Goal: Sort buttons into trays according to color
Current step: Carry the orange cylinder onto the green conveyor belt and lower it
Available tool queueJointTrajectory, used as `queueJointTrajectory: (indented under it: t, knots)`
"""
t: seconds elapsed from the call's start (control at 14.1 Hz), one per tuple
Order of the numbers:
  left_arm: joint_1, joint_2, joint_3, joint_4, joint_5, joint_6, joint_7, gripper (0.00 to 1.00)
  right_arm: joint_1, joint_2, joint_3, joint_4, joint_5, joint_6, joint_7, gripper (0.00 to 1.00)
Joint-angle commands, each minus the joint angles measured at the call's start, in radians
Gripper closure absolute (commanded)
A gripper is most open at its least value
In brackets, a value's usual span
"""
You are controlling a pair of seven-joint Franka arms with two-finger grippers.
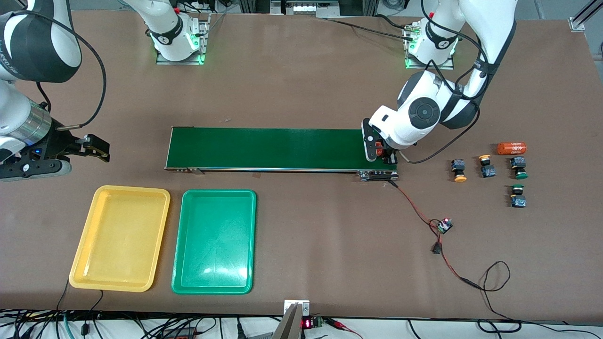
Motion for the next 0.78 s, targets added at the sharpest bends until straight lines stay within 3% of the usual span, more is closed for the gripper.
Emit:
queueJointTrajectory:
  t: [0.0,0.71]
  knots:
    - [-0.003,-0.010,-0.004,-0.020,0.052,0.009,0.025,1.00,0.001,0.001,0.002,0.008,-0.002,0.007,0.003,0.00]
    - [-0.004,-0.004,-0.016,-0.042,0.092,0.014,0.060,1.00,0.000,0.007,0.002,0.008,-0.005,0.019,0.000,0.00]
